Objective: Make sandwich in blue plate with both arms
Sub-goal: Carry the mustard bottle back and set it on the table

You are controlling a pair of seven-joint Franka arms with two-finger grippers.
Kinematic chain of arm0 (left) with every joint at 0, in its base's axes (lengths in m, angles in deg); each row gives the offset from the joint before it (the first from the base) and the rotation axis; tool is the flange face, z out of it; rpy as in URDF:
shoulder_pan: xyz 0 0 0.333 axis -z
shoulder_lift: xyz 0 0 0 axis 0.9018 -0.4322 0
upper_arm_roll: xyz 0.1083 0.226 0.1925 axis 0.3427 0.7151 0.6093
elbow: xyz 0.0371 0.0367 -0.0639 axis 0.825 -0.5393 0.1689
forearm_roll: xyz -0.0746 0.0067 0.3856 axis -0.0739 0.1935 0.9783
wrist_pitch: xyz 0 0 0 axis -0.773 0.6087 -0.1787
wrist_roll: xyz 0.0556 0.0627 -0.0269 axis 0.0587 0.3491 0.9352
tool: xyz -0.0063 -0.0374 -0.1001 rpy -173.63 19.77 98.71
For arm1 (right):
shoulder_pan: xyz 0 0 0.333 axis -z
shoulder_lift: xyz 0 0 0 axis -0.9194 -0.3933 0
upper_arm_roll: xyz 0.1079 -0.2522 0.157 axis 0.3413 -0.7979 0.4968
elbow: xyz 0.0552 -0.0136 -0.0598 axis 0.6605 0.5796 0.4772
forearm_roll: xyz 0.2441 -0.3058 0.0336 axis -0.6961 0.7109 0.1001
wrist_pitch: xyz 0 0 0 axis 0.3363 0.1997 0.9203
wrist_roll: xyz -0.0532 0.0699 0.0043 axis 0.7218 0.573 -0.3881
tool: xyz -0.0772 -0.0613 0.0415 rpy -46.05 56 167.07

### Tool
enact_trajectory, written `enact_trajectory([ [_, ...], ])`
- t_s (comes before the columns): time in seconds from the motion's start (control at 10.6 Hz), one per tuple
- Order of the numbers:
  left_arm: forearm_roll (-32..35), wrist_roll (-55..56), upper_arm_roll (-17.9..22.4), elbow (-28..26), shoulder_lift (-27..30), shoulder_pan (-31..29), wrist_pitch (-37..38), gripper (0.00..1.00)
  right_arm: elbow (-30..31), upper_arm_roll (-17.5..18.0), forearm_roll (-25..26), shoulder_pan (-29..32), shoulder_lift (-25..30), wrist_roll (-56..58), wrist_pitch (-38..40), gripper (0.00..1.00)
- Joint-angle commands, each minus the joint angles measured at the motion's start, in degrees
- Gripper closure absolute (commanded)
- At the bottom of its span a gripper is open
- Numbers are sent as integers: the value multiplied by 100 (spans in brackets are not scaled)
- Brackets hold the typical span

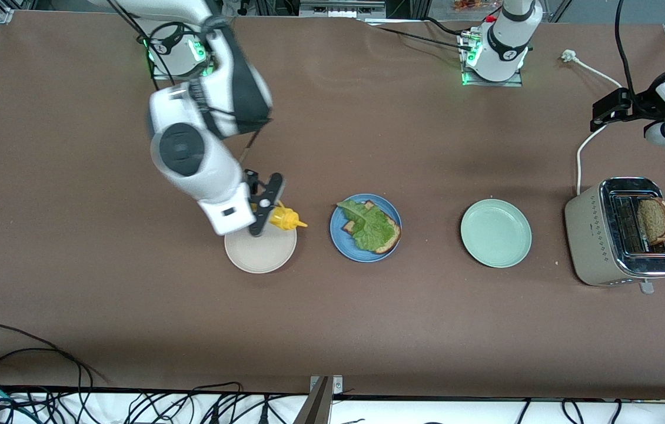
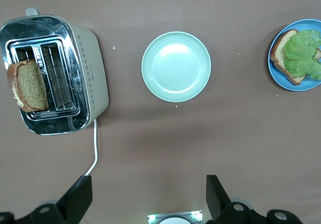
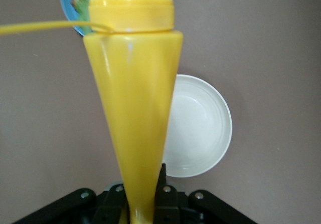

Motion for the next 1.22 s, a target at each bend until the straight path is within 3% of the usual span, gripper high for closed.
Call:
enact_trajectory([
  [0.0,101,-33,2,142,-45,12,120,0,260,975,-1407,1638,363,1364,416,96],
  [0.19,101,-33,2,142,-45,12,120,0,269,1003,-2079,2248,311,2446,900,96],
  [0.56,101,-16,2,142,-45,12,120,0,269,1003,-2712,2961,48,3696,1446,96],
  [1.13,119,10,-6,151,-45,21,128,0,260,1012,-3372,3524,-717,5498,1526,96],
])
